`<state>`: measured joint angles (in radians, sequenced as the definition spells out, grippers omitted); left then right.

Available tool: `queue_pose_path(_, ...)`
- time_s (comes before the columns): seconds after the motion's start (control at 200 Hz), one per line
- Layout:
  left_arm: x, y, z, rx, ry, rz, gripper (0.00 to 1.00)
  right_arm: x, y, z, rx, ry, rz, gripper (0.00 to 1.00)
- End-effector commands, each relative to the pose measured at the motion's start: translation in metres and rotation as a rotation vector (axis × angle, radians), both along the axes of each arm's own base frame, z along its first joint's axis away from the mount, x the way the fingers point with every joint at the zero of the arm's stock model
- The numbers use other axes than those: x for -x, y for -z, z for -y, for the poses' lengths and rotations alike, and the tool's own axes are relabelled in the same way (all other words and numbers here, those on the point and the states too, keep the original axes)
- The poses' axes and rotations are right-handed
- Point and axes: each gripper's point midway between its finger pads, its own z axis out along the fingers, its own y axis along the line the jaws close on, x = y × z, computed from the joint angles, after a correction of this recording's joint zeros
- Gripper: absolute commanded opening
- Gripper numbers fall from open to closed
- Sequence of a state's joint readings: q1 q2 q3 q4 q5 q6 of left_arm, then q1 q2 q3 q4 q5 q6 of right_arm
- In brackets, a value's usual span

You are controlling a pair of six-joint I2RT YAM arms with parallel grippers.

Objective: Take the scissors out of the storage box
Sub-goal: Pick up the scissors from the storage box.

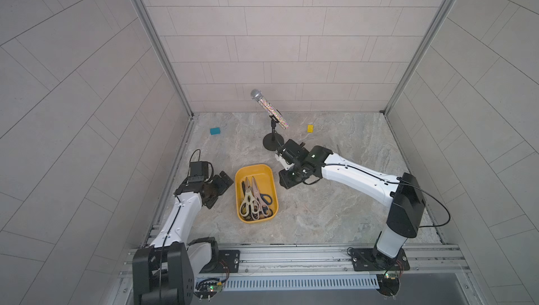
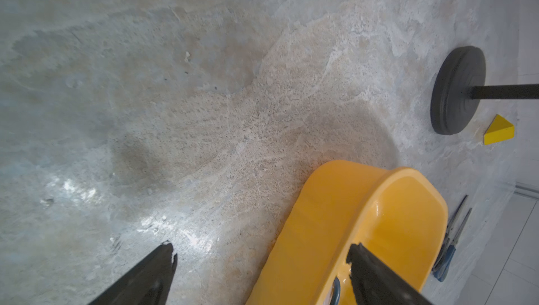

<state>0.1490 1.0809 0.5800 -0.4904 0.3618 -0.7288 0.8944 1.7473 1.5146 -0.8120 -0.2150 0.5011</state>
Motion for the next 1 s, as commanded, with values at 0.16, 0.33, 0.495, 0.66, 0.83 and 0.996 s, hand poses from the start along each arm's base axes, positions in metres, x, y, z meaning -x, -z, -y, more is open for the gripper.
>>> queue_pose_path(0.16, -0.009, -0.008, -0.018, 0.063, -0.118, 0.05, 1.0, 0.038, 0.027, -0.06, -0.014, -0.124, -0.079, 0.43)
queue_pose_path(0.33, -0.011, -0.012, -0.028, 0.059, -0.151, 0.062, 1.0, 0.044, 0.044, -0.078, 0.011, -0.162, -0.098, 0.42)
queue_pose_path(0.495, -0.014, -0.014, -0.03, 0.061, -0.159, 0.071, 1.0, 0.041, 0.056, -0.086, 0.024, -0.164, -0.117, 0.41)
queue_pose_path(0.66, -0.013, -0.014, -0.03, 0.063, -0.162, 0.074, 1.0, 0.04, 0.067, -0.092, 0.041, -0.166, -0.14, 0.39)
queue_pose_path(0.83, -0.011, -0.013, -0.03, 0.063, -0.164, 0.074, 1.0, 0.041, 0.077, -0.093, 0.056, -0.162, -0.159, 0.37)
queue_pose_path(0.996, -0.011, -0.014, -0.031, 0.063, -0.165, 0.077, 1.0, 0.041, 0.083, -0.094, 0.065, -0.159, -0.167, 0.32)
